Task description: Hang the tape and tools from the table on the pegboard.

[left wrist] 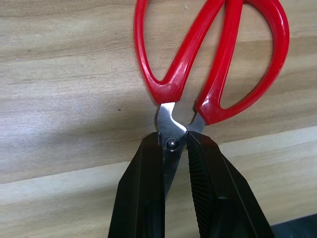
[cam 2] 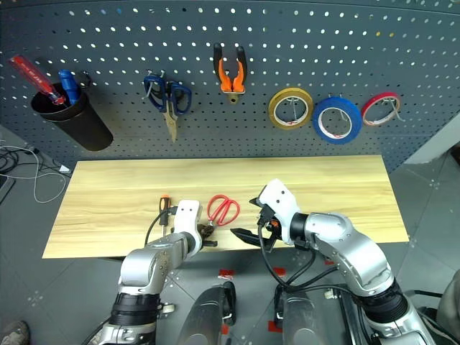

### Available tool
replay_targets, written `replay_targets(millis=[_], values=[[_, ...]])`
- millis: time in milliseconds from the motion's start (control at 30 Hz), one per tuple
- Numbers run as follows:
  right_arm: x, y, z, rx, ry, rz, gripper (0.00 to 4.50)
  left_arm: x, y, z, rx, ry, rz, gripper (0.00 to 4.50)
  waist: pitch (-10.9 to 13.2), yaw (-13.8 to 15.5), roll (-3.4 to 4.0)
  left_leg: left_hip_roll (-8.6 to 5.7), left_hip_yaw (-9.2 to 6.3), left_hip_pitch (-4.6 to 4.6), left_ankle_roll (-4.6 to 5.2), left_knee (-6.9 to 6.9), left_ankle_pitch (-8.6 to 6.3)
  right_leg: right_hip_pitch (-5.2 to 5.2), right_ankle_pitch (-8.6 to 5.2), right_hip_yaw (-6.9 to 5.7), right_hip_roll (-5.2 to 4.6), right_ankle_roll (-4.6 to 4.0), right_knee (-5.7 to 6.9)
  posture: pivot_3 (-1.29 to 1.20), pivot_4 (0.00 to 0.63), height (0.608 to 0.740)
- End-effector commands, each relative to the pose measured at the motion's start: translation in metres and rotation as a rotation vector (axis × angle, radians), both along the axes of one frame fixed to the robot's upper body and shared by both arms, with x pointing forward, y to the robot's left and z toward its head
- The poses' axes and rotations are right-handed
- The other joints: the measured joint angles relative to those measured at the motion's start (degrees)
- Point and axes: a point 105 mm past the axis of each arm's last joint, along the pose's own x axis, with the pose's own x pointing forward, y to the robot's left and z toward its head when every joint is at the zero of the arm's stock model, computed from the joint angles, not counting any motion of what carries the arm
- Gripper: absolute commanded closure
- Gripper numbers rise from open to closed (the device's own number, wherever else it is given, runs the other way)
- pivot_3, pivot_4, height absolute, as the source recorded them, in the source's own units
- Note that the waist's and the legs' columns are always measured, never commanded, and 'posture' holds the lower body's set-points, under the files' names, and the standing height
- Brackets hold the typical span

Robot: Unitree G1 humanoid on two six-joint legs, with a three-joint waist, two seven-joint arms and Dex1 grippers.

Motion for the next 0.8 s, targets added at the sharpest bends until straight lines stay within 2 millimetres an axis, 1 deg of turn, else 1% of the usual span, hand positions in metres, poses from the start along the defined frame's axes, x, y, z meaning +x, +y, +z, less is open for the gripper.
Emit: replay_targets(millis=[33, 167, 233, 333, 400, 467, 633, 733, 800], values=[[-0.006, 0.000, 0.013, 0.032, -0.051, 0.013, 0.00, -0.002, 0.014, 0.016, 0.065, -0.108, 0.010, 4.12, 0.0, -0.1, 0.00, 0.00, 0.00, 0.00, -0.01, -0.01, 0.00, -0.01, 0.02, 0.01, 0.00, -0.04, 0.00, -0.05, 0.298, 0.740], [-0.006, -0.002, 0.014, 0.029, -0.065, 0.015, 0.00, -0.002, 0.023, 0.032, 0.090, -0.221, 0.055, 4.12, 0.0, 0.1, 0.00, -0.01, 0.00, -0.11, 0.00, 0.00, 0.00, -0.07, 0.02, -0.02, -0.02, -0.05, -0.05, -0.05, 0.297, 0.740], [-0.006, -0.002, 0.014, 0.022, -0.073, 0.021, 0.00, -0.003, 0.027, 0.034, 0.060, -0.250, 0.113, 4.12, 0.0, 0.2, 0.00, -0.02, 0.00, -0.14, 0.06, 0.02, -0.04, -0.07, 0.02, -0.02, -0.04, -0.04, -0.06, -0.04, 0.297, 0.740], [-0.007, -0.001, 0.015, -0.001, -0.108, 0.040, 0.00, 0.000, 0.024, 0.046, -0.008, -0.345, 0.166, 4.12, 0.0, 0.2, -0.01, -0.04, 0.00, -0.15, 0.14, 0.03, -0.08, -0.07, 0.01, -0.03, -0.06, -0.01, -0.07, -0.04, 0.296, 0.740], [-0.007, -0.001, 0.017, -0.024, -0.145, 0.054, 0.00, 0.000, 0.018, 0.058, -0.056, -0.419, 0.157, 4.12, 0.0, 0.2, -0.01, -0.04, 0.00, -0.17, 0.15, 0.02, -0.09, -0.08, 0.01, -0.06, -0.05, -0.01, -0.08, -0.04, 0.297, 0.740], [-0.007, -0.001, 0.021, -0.051, -0.205, 0.064, 0.00, -0.002, 0.016, 0.067, -0.063, -0.477, 0.133, 4.12, 0.0, 0.2, -0.02, -0.03, 0.00, -0.19, 0.16, 0.02, -0.09, -0.10, 0.00, -0.06, -0.04, 0.01, -0.08, -0.04, 0.297, 0.740], [-0.005, -0.005, 0.037, -0.072, -0.355, 0.029, 0.00, -0.017, 0.025, 0.088, 0.014, -0.612, 0.097, 4.12, 0.0, 0.0, -0.01, -0.01, 0.03, -0.19, 0.14, 0.00, -0.09, -0.13, -0.02, -0.01, -0.01, 0.03, -0.09, -0.04, 0.298, 0.740], [-0.004, -0.011, 0.044, -0.042, -0.366, -0.015, 0.00, -0.027, 0.028, 0.102, 0.068, -0.689, 0.070, 4.12, 0.0, 0.1, -0.01, 0.00, 0.02, -0.19, 0.14, -0.02, -0.09, -0.15, -0.03, -0.03, 0.00, 0.05, -0.10, -0.03, 0.294, 0.740], [-0.002, -0.018, 0.054, -0.001, -0.376, -0.078, 0.00, -0.035, 0.028, 0.119, 0.125, -0.772, 0.034, 4.12, 0.0, 0.2, -0.02, -0.01, 0.01, -0.22, 0.15, 0.00, -0.09, -0.14, -0.06, -0.03, -0.02, 0.09, -0.10, -0.03, 0.292, 0.740]])
